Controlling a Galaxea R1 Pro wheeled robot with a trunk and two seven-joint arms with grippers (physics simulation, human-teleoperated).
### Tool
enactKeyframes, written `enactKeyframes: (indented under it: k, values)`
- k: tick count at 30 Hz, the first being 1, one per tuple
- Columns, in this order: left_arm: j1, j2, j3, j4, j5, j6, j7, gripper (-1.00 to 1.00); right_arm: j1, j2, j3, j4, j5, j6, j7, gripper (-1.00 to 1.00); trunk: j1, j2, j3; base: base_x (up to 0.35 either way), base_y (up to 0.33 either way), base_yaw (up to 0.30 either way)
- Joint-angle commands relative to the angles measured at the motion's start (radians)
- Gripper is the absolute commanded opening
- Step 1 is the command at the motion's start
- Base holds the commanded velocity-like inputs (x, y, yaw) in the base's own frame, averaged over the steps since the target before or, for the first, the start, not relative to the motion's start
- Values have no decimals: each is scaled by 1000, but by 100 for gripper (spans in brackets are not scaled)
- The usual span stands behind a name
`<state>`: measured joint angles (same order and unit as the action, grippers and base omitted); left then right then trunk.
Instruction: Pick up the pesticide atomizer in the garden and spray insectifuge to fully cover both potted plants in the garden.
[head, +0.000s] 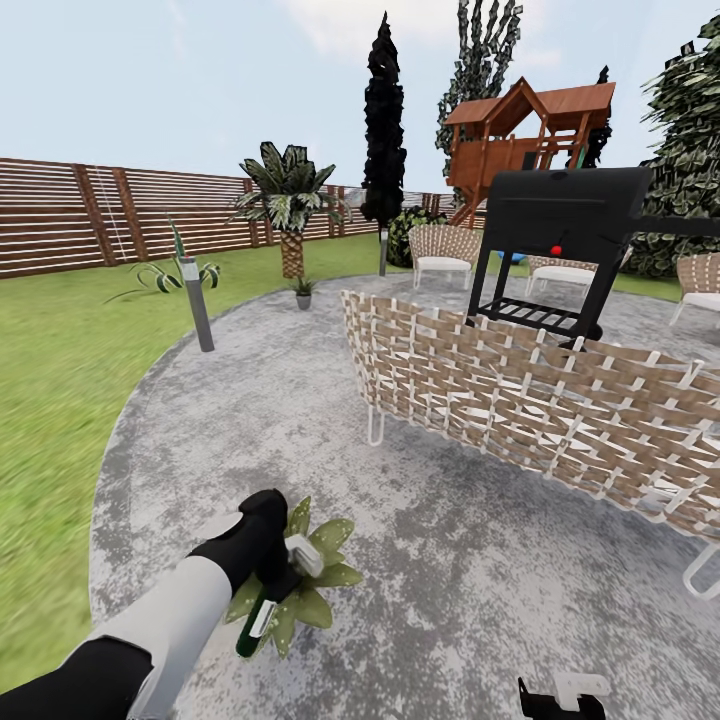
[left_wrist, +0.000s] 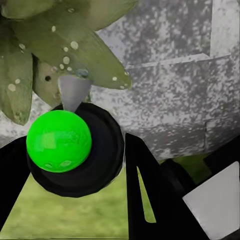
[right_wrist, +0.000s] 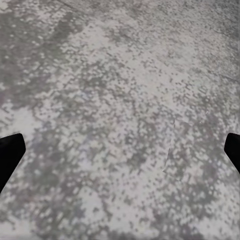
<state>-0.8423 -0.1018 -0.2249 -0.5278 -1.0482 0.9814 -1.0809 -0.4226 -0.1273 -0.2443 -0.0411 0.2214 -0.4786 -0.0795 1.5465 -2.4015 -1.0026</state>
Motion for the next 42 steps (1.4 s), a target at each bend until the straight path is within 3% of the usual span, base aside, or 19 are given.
enactKeyframes:
  k: [1, 4, 10, 18, 24, 28, 36, 42]
  values:
    - [0, 6, -1, -1, -5, 7, -11, -100, -1, 0, -6, 1, 11, -3, -5, 100, 0, 0, -1, 0, 0, 0]
    - [4, 18, -3, -1, -3, 7, -10, -100, -1, 0, -6, 1, 11, -3, -5, 100, 0, 0, -1, 0, 0, 0]
    - [44, 12, -2, -3, -4, 7, -7, -100, -1, 0, -6, 1, 12, -3, -5, 100, 0, 0, -1, 0, 0, 0]
    - [46, 15, 5, -23, -1, 10, 11, -100, -1, 0, -6, 1, 12, -3, -5, 100, 0, 0, -1, 0, 0, 0]
    - [46, -15, 12, -105, 8, 12, 53, -100, -1, 0, -6, 1, 11, -3, -5, 100, 0, 0, -1, 0, 0, 0]
    - [50, -10, 8, -110, 9, 11, 55, -100, -1, 0, -6, 1, 11, -3, -5, 100, 0, 0, -1, 0, 0, 0]
    - [112, -8, 10, -121, 10, 11, 55, -100, -1, 0, -6, 1, 12, -3, -5, 100, 0, 0, -1, 0, 0, 0]
    - [114, -9, 12, -124, 10, 11, 55, -100, -1, 0, -6, 1, 12, -3, -5, 100, 0, 0, -1, -270, 95, 0]
